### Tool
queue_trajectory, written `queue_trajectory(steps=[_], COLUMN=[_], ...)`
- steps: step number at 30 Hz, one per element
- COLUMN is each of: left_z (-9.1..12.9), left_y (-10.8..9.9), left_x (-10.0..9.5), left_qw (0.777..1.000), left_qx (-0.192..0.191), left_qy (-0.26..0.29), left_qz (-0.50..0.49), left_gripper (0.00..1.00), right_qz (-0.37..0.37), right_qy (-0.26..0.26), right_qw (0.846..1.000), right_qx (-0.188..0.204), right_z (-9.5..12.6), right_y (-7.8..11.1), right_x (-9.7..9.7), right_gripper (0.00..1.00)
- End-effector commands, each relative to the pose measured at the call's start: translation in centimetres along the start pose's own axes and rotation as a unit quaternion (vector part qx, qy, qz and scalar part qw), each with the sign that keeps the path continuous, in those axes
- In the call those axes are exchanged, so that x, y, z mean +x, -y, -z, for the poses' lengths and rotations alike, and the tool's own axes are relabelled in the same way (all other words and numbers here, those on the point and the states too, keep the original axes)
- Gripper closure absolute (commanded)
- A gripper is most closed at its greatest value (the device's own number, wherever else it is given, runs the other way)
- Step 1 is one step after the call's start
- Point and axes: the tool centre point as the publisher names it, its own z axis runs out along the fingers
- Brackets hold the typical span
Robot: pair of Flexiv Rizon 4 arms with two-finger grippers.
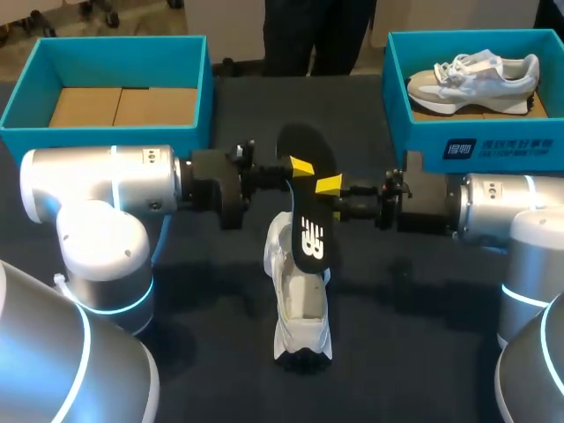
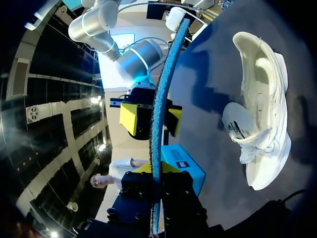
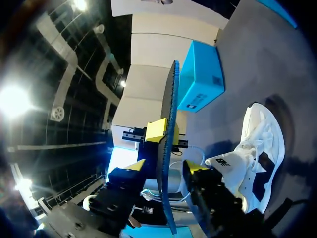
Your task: Take the shoe out of the shoebox, open the shoe tongue, remove and reinsert the insole, then place the shoe into the shoebox
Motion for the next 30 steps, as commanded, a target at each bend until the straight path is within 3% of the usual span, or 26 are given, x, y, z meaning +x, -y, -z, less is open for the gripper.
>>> queue_trajectory(steps=[1, 10, 19, 30], left_z=[0.7, 1.3, 1.8, 3.8], left_y=[0.2, 1.2, 2.1, 3.3], left_x=[-0.1, -0.5, -0.4, -0.8], left_qw=[1.000, 0.997, 0.997, 0.999], left_qx=[-0.003, -0.009, 0.002, 0.010], left_qy=[0.010, 0.011, 0.004, -0.014], left_qz=[-0.014, -0.072, -0.071, -0.050], left_gripper=[1.00, 1.00, 1.00, 1.00], right_qz=[0.008, 0.044, 0.023, 0.023], right_qy=[-0.005, -0.007, 0.007, 0.007], right_qw=[1.000, 0.999, 1.000, 1.000], right_qx=[0.004, 0.016, 0.015, 0.015], right_z=[1.4, 3.9, 5.8, 5.8], right_y=[0.0, -0.6, -1.2, -1.2], right_x=[-0.2, -0.7, -2.0, -2.0], right_gripper=[0.00, 0.00, 0.00, 0.00])
